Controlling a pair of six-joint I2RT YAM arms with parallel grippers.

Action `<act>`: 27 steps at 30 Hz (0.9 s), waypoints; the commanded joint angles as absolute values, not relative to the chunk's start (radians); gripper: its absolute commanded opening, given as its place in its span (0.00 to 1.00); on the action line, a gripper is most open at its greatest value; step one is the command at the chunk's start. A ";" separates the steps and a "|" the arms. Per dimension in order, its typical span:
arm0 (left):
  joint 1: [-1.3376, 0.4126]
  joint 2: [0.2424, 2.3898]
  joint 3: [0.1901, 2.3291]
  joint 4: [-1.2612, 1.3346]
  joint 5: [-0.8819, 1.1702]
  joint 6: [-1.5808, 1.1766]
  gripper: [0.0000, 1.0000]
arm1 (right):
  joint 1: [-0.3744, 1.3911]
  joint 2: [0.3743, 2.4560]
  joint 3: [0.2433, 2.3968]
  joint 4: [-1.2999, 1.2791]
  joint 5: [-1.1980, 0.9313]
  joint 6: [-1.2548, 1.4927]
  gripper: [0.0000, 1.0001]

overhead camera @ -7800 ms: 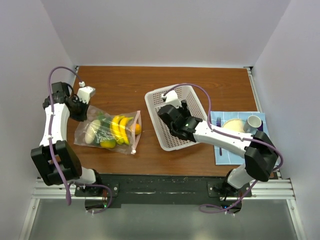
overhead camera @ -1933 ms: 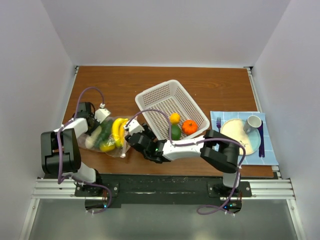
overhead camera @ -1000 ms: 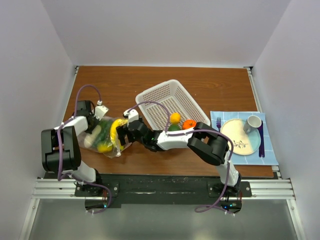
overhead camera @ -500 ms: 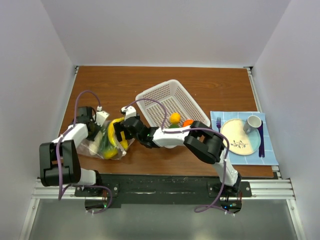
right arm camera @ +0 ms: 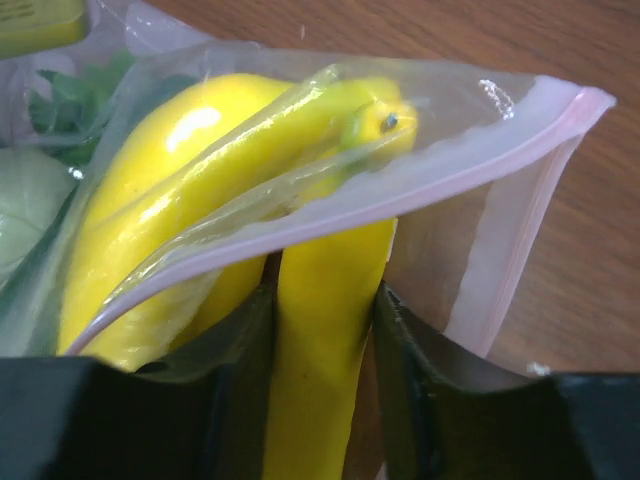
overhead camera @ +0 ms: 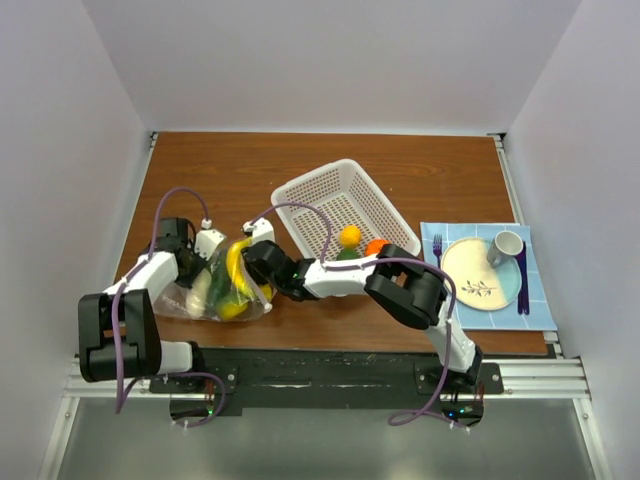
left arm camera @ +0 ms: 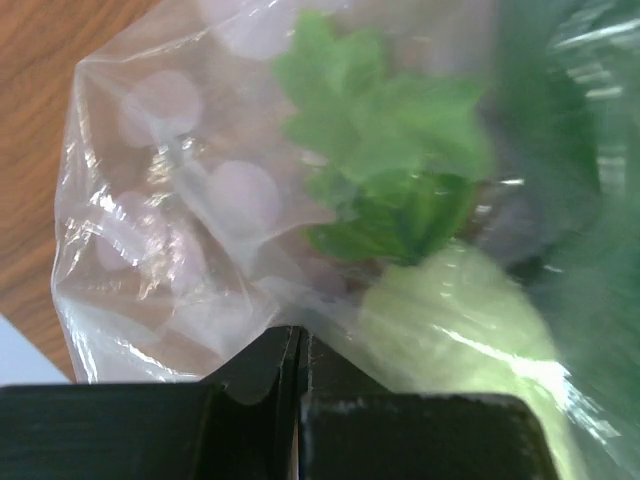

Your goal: Open the zip-top bag and remove the fake food

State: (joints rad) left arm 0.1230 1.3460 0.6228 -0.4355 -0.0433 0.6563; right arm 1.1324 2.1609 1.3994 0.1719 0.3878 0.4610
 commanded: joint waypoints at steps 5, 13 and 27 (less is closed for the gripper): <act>0.241 1.456 0.681 -0.379 -0.074 0.715 0.00 | 1.170 1.985 1.307 -0.020 0.607 0.391 0.32; 0.314 1.480 0.735 -0.354 -0.092 0.758 0.00 | 1.180 1.841 1.178 -0.022 0.661 0.416 0.19; 0.313 1.450 0.723 -0.356 -0.084 0.745 0.00 | 1.166 1.565 1.075 0.069 0.718 0.344 0.20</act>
